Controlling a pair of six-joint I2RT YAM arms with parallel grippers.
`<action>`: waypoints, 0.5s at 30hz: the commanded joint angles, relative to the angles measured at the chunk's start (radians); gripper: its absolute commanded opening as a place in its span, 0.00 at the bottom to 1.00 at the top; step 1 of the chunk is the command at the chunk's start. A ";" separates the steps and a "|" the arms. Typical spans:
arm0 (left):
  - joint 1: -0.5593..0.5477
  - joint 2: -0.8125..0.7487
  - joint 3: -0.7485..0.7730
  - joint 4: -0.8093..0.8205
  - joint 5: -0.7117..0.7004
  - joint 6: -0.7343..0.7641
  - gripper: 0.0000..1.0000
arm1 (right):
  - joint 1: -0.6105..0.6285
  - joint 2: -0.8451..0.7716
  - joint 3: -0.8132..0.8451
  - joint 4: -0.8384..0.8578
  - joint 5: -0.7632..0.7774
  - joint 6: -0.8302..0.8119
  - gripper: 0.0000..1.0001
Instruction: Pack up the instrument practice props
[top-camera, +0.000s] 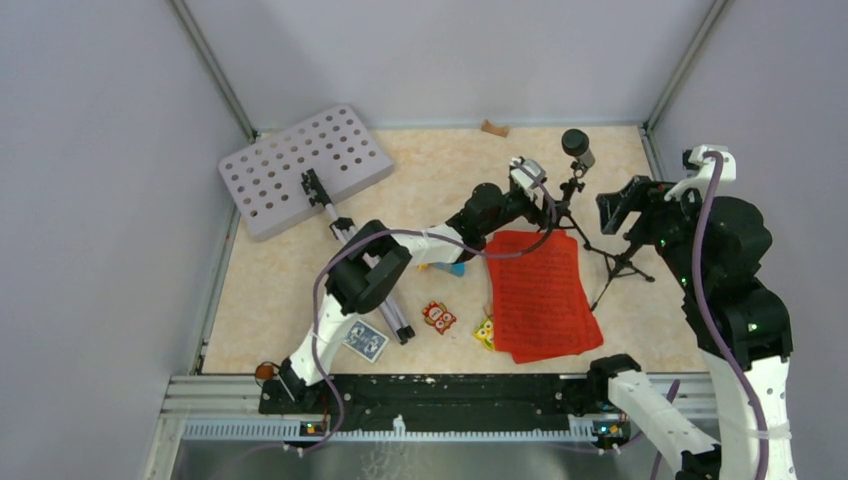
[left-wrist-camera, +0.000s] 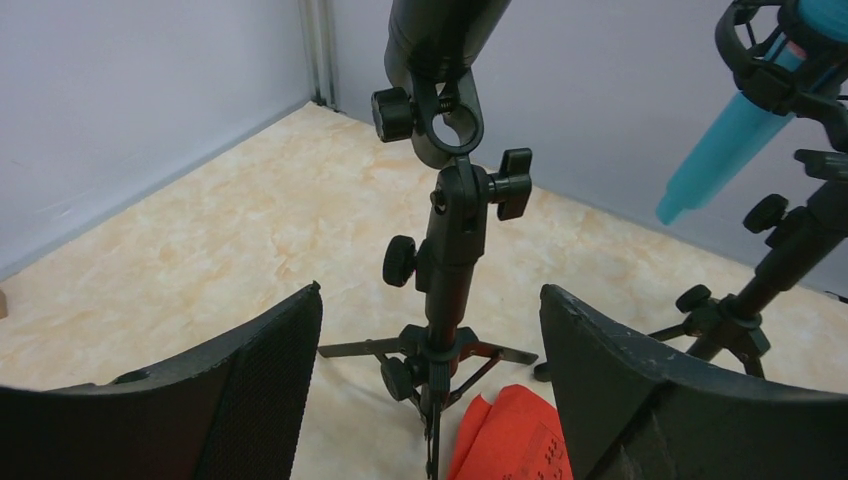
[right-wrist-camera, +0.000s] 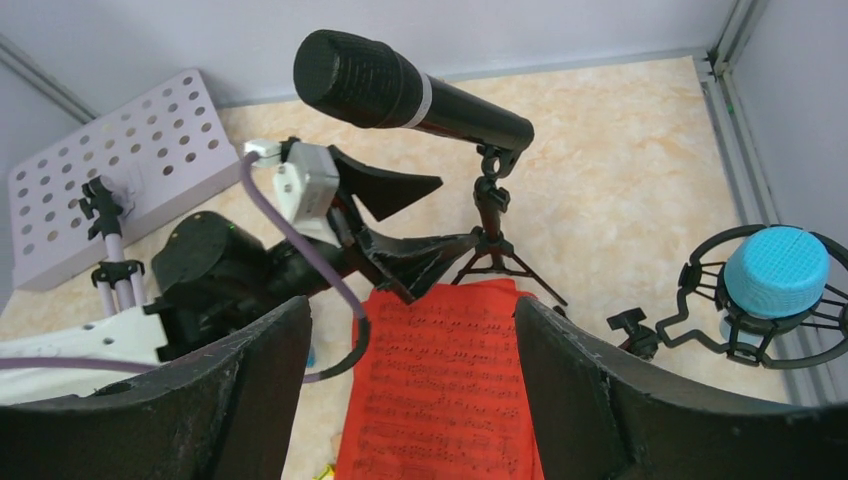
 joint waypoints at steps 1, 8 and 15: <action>-0.011 0.067 0.110 0.040 -0.014 -0.005 0.84 | -0.007 -0.005 0.047 -0.037 -0.041 0.012 0.73; -0.033 0.155 0.230 0.007 -0.031 -0.007 0.90 | -0.007 -0.007 0.047 -0.049 -0.053 0.004 0.73; -0.052 0.247 0.363 -0.073 -0.125 -0.027 0.90 | -0.007 -0.018 0.024 -0.041 -0.090 0.012 0.73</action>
